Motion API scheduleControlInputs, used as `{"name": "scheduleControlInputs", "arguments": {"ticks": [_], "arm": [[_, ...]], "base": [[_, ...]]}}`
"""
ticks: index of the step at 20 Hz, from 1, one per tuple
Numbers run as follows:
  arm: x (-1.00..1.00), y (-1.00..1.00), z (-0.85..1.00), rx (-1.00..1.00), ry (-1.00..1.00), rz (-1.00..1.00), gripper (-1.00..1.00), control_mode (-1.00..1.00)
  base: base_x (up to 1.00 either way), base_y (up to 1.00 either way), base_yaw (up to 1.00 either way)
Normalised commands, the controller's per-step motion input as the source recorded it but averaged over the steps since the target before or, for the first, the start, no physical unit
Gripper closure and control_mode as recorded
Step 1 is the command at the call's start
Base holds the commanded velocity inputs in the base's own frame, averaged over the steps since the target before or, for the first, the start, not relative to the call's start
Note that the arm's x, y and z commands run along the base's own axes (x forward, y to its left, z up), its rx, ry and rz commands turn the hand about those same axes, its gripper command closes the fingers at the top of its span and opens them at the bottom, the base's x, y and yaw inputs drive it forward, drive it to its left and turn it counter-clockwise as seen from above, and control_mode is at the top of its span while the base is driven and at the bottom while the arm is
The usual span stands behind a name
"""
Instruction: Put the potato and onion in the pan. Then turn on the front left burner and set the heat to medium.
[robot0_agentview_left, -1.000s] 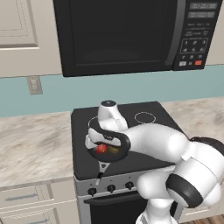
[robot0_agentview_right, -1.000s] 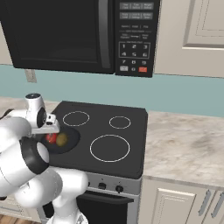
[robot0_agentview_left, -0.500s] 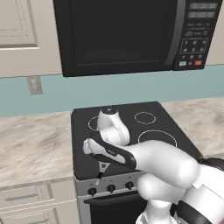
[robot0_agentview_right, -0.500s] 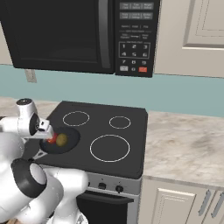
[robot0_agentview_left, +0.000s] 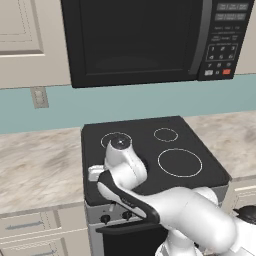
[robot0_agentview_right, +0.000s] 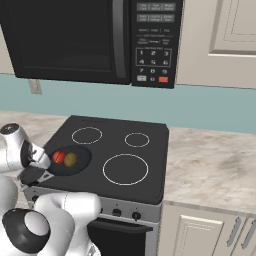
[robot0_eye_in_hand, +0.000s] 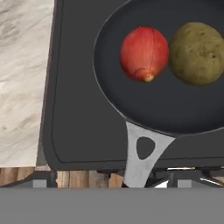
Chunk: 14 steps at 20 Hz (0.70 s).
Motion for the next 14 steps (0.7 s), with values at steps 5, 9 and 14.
{"name": "scheduleControlInputs", "arguments": {"ticks": [5, 9, 14], "arm": [[-0.38, 0.47, 0.00, 0.01, -0.12, -0.24, -1.00, -1.00], [-0.43, 0.43, 0.00, 0.00, -0.29, -0.18, -1.00, -1.00], [-0.63, 0.08, 0.00, 0.00, -0.43, -0.12, -1.00, -1.00]], "base": [[0.00, 0.00, 0.00], [0.00, 0.00, 0.00], [0.00, 0.00, 0.00]]}}
